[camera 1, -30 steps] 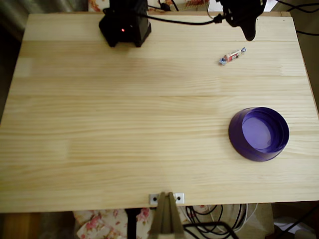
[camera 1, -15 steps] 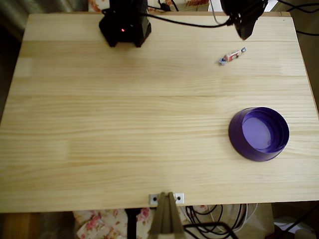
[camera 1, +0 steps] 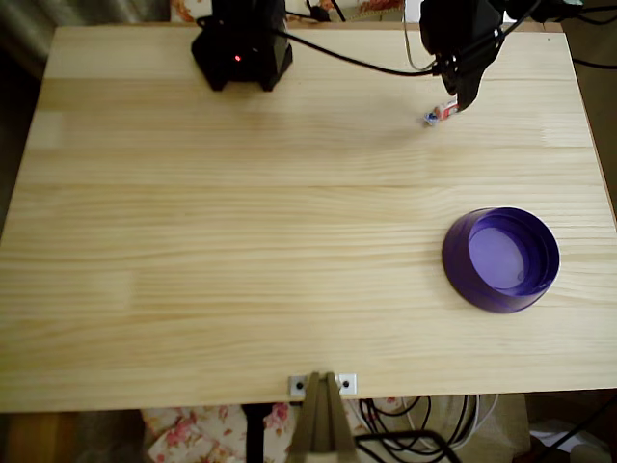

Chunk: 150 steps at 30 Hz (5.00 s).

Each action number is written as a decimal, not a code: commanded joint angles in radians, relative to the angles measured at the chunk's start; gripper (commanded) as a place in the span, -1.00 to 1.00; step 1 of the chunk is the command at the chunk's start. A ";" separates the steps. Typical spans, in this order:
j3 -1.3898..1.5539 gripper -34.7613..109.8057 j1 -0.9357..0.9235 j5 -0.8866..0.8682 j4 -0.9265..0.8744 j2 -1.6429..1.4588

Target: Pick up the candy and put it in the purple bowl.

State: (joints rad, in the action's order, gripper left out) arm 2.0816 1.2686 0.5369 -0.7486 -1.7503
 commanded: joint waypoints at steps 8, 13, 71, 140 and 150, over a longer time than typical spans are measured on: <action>-0.031 -0.31 0.048 -0.023 0.005 -0.008; -0.028 -0.31 0.078 -0.011 0.018 -0.006; -0.285 -0.52 -0.103 -0.075 -0.038 0.032; -0.676 -0.31 -0.437 -0.565 0.170 0.370; -0.629 -0.52 -0.466 -0.552 0.155 0.249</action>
State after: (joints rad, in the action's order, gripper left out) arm 1.5125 0.8084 -0.0123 -0.5814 -1.3254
